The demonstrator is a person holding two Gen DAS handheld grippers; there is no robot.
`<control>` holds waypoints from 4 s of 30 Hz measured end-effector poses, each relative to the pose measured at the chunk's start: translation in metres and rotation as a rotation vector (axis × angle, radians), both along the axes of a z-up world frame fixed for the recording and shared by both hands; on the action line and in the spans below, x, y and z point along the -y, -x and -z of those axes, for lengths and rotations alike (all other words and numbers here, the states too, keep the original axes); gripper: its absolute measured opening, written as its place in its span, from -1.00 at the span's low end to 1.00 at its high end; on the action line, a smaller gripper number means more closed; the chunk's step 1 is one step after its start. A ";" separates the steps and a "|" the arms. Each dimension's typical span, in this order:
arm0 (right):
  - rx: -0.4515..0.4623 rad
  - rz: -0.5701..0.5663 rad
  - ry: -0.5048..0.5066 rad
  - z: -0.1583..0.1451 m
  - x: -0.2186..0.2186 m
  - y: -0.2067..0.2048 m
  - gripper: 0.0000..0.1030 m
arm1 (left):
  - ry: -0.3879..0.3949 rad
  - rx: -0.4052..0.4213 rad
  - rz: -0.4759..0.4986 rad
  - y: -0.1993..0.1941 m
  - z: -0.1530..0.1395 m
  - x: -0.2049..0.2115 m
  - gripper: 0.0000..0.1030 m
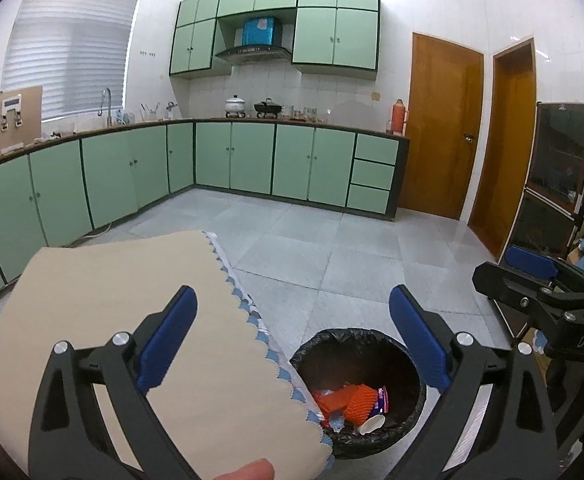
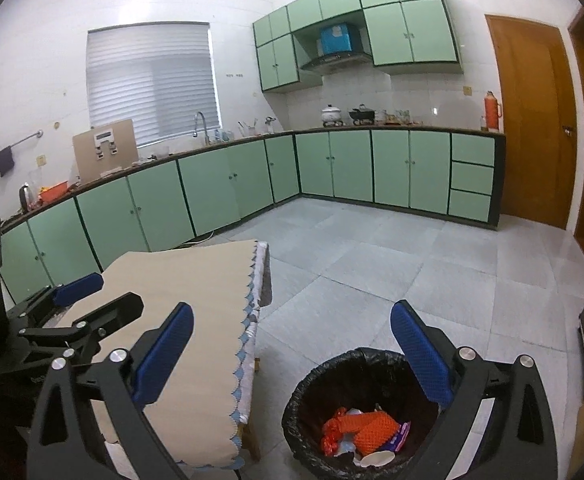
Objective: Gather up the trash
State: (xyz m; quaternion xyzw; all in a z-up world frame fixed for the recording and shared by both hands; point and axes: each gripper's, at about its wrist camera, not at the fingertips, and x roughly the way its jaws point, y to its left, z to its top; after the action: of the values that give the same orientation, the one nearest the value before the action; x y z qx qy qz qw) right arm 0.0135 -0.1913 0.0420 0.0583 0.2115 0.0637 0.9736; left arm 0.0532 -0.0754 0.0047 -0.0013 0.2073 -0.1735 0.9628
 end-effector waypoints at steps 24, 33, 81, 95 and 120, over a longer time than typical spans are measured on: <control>0.039 -0.049 0.024 -0.006 -0.019 0.013 0.88 | 0.001 0.050 -0.031 0.028 -0.015 -0.022 0.85; 0.043 -0.050 0.024 -0.006 -0.021 0.015 0.88 | 0.003 0.054 -0.033 0.031 -0.016 -0.023 0.85; 0.046 -0.053 0.021 -0.006 -0.023 0.019 0.88 | 0.003 0.045 -0.041 0.031 -0.013 -0.028 0.85; 0.046 -0.053 0.021 -0.006 -0.022 0.019 0.88 | 0.002 0.044 -0.042 0.031 -0.014 -0.026 0.85; 0.033 -0.056 0.020 0.000 -0.025 0.014 0.88 | 0.010 0.022 -0.041 0.025 -0.010 -0.027 0.85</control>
State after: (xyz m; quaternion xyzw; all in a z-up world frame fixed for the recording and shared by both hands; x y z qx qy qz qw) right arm -0.0006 -0.1665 0.0424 0.0417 0.1974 0.0898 0.9753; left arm 0.0286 -0.0486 0.0143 -0.0083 0.1958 -0.1547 0.9683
